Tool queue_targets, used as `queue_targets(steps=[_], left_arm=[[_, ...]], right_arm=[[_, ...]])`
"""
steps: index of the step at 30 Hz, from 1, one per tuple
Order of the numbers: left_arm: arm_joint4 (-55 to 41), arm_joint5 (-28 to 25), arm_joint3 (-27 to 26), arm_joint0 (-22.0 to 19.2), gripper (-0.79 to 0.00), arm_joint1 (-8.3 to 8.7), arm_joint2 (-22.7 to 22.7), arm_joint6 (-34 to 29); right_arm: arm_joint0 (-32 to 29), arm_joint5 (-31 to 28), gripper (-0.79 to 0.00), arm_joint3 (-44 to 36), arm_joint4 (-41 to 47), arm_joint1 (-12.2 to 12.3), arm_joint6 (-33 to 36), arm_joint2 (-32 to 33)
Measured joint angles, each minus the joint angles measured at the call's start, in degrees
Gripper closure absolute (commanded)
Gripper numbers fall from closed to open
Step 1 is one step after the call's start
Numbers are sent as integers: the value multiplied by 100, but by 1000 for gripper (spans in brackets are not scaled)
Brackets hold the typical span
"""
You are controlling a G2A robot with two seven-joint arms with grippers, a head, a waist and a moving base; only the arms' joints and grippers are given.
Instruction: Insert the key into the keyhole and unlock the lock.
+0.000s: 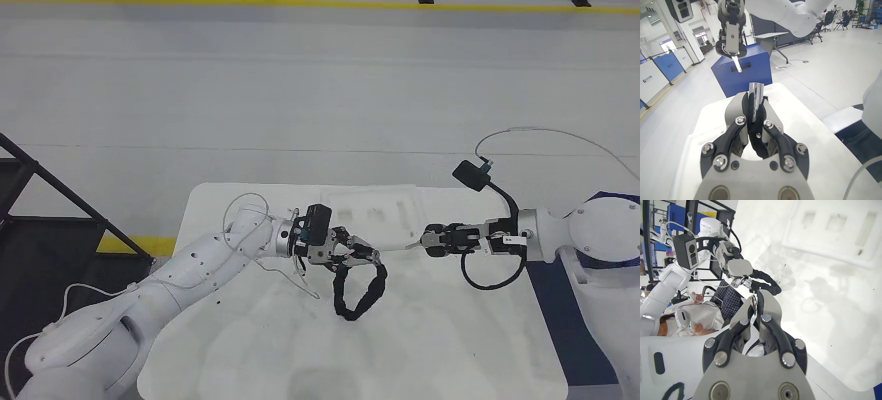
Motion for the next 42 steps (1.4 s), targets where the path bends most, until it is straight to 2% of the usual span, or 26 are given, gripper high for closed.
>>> queue_targets(steps=[8,21,25,28,34,42], left_arm=[[-37,232,254,-70,0,-329,50,70],[-35,224,265,-68,0,-335,54,76],[-117,319,242,7,0,-338,15,-16],[-380,576,162,223,0,-377,-66,-262],[-708,1008,204,472,0,-616,-41,-535],[-310,1612,420,473,0,-929,31,-347]], right_arm=[[-104,92,0,-63,60,20,-106,105],[-129,118,0,-41,59,20,-137,98],[-200,478,0,-57,160,29,-326,93],[-208,1012,0,-324,-61,64,-529,170],[-503,1509,0,-947,-380,220,-951,193],[-896,1820,0,-1530,-556,558,-1261,260]])
